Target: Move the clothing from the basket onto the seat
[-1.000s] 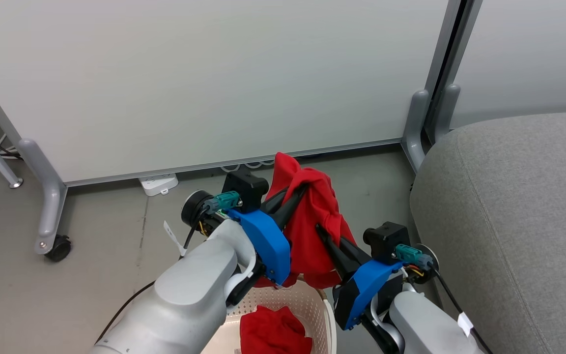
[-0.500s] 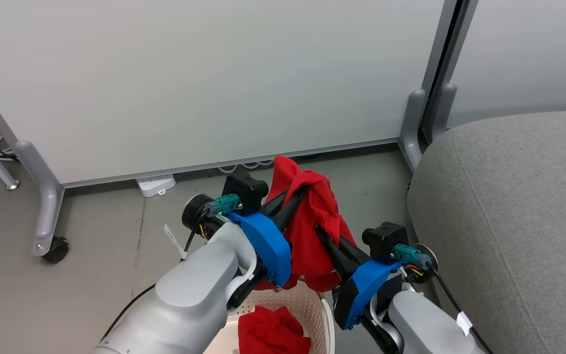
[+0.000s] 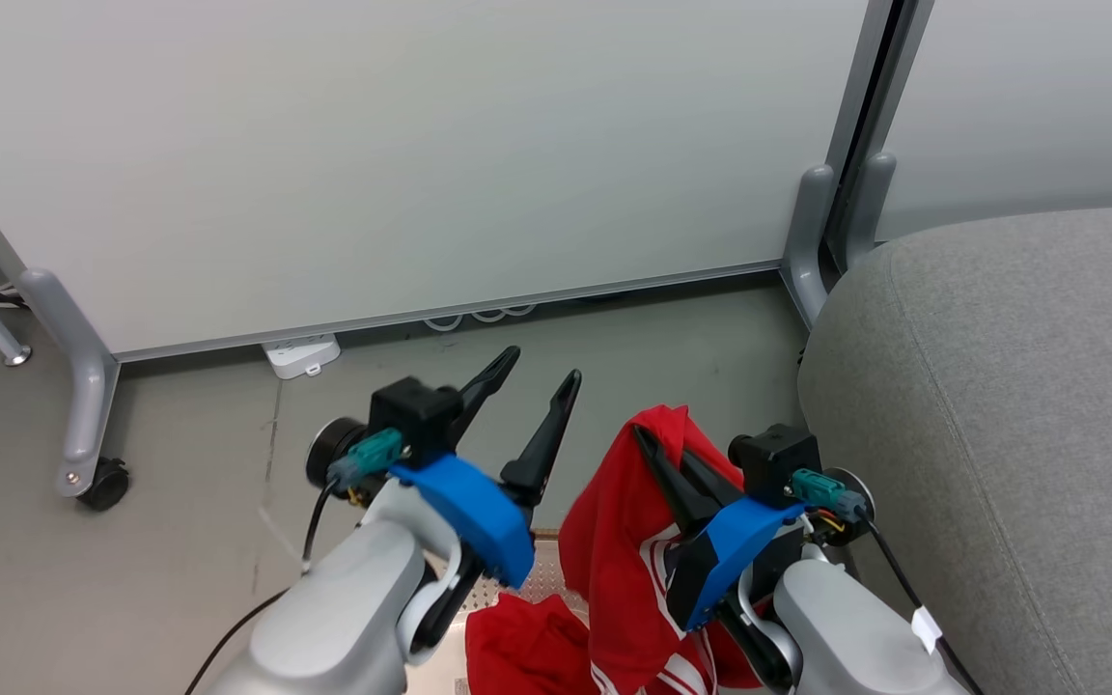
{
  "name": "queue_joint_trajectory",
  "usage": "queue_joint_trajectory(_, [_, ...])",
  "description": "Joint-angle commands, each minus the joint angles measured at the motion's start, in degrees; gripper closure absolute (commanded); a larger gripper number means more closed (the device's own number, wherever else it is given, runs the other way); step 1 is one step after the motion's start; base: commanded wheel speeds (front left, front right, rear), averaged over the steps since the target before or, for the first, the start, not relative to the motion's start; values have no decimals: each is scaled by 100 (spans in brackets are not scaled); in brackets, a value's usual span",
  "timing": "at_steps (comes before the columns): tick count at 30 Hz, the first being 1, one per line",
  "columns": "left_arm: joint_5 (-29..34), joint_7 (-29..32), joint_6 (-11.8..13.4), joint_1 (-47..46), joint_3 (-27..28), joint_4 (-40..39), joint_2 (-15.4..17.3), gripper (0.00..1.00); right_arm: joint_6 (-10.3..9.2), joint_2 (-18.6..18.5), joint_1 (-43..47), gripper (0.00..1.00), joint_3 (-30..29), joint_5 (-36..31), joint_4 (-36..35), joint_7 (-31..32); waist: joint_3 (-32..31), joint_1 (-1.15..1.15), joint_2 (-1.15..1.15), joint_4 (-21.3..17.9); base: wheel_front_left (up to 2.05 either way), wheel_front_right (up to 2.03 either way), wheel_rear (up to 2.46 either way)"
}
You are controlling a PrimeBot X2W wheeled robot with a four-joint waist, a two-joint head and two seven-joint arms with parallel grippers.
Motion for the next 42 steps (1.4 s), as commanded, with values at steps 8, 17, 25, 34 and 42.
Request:
queue_joint_trajectory(8, [996, -16, 110, 1130, 942, -1100, 279, 0, -4, -9, 64, 100, -326, -239, -91, -64, 119, 0, 0, 82, 0, 0, 0])
queue_joint_trajectory(17, [1907, -16, -100, 2207, 1788, -1862, 342, 0, -4, -10, 107, 100, -567, -516, -180, -46, 225, 0, 0, 125, 0, 0, 0])
queue_joint_trajectory(25, [2301, -17, -258, 2619, 2349, -1923, 147, 0, -4, -9, 178, 100, -714, -631, -294, 16, 225, 0, 0, 160, 0, 0, 0])
queue_joint_trajectory(34, [2556, -16, -405, 2765, 2640, -1842, -49, 0, -4, -9, 253, 100, -765, -668, -407, 100, 190, 0, 0, 148, 0, 0, 0])
queue_joint_trajectory(42, [2672, -17, -459, 2797, 2778, -1834, -138, 0, -4, -10, 285, 100, -746, -663, -492, 150, 182, 0, 0, 0, 0, 0, 0])
